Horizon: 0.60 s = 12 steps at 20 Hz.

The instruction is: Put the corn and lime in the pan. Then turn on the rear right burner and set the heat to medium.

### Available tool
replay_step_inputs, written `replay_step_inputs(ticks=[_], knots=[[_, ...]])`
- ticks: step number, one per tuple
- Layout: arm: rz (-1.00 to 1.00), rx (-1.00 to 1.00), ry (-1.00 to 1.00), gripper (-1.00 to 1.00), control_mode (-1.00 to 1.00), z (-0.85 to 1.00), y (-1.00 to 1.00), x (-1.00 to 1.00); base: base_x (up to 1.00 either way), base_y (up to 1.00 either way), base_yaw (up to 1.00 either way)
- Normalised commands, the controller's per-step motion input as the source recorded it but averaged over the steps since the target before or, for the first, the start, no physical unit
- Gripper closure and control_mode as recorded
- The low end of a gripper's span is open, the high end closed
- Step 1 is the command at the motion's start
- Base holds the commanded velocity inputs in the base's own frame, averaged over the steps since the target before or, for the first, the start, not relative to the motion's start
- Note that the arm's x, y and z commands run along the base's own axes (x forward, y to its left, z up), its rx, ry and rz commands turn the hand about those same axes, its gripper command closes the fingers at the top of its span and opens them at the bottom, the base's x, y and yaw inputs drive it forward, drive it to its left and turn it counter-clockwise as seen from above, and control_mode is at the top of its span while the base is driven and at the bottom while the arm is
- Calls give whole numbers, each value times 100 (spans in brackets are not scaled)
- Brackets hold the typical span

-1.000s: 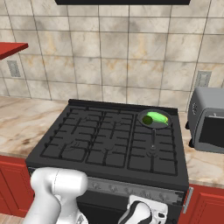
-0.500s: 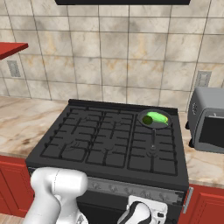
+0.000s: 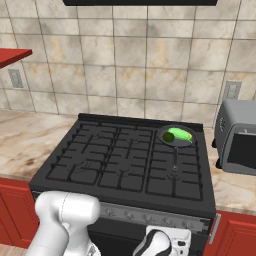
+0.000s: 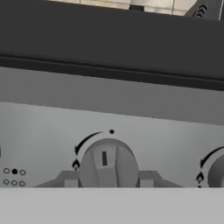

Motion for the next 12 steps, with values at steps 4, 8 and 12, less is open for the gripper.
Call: replay_step_inputs(ticks=[4, 8, 12], knots=[[0, -19, 3, 100, -100, 0, 0, 2, 0, 0, 0], [0, -21, 2, 100, -100, 0, 0, 0, 0, 0, 0], [0, -23, 4, 100, -100, 0, 0, 0, 0, 0, 0]])
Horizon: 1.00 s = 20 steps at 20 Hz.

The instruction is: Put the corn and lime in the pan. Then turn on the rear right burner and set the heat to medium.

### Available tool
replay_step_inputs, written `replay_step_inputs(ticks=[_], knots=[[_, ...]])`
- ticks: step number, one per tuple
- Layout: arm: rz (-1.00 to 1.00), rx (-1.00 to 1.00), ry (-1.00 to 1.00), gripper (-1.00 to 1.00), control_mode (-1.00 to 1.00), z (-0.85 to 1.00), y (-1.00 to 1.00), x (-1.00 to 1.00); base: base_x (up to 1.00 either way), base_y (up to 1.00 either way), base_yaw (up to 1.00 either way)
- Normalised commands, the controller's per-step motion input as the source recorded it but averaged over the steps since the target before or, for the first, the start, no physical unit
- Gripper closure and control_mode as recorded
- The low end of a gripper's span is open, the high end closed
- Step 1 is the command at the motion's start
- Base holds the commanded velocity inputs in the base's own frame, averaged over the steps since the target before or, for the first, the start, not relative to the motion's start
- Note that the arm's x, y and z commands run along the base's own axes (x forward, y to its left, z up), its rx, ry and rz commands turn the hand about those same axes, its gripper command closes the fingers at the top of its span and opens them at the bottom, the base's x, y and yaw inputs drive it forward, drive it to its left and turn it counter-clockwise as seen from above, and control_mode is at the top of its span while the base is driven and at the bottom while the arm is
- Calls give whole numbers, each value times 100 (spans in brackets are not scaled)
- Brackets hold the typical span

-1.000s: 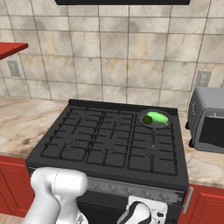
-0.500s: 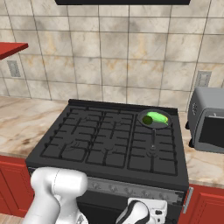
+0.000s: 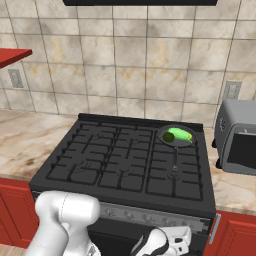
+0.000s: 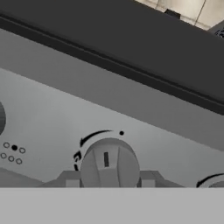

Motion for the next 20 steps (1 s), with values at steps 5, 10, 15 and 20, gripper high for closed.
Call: replay_step_inputs(ticks=[5, 10, 15, 20], knots=[[0, -23, 5, 100, -100, 0, 0, 0, 0, 0, 0], [0, -25, 4, 100, -100, 0, 0, 0, 0, 0, 0], [0, -26, 3, 100, -100, 0, 0, 0, 0, 0, 0], [0, -26, 3, 100, -100, -3, 0, 0, 0, 0, 0]])
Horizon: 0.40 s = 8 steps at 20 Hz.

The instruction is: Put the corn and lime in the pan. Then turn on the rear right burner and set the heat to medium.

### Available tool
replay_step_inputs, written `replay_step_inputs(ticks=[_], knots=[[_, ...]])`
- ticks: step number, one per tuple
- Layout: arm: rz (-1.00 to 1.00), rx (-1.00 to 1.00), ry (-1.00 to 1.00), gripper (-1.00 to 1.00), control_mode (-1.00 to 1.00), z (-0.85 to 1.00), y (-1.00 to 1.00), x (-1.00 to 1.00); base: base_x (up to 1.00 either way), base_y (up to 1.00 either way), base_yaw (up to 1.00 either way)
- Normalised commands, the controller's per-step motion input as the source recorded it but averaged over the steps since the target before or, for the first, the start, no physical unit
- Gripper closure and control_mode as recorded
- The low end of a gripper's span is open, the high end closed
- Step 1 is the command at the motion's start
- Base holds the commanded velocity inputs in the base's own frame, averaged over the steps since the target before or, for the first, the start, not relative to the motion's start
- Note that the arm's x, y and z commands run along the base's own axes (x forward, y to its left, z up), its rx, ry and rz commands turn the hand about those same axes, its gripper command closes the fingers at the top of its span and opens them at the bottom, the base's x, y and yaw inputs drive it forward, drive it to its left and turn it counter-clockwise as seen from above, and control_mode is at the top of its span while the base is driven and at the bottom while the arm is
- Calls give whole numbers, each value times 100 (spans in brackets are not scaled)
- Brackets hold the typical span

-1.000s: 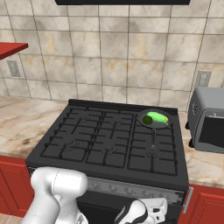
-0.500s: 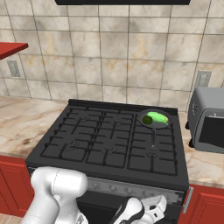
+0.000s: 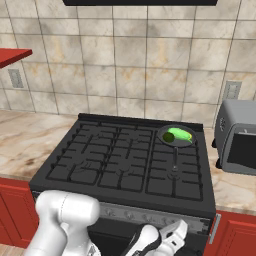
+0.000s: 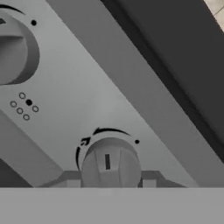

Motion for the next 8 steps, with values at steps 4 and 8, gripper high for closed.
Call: replay_step_inputs(ticks=[4, 8], knots=[[0, -29, 2, 100, -100, -12, 0, 0, 0, 0, 0], [0, -30, 3, 100, -100, -16, 0, 0, 0, 0, 0]])
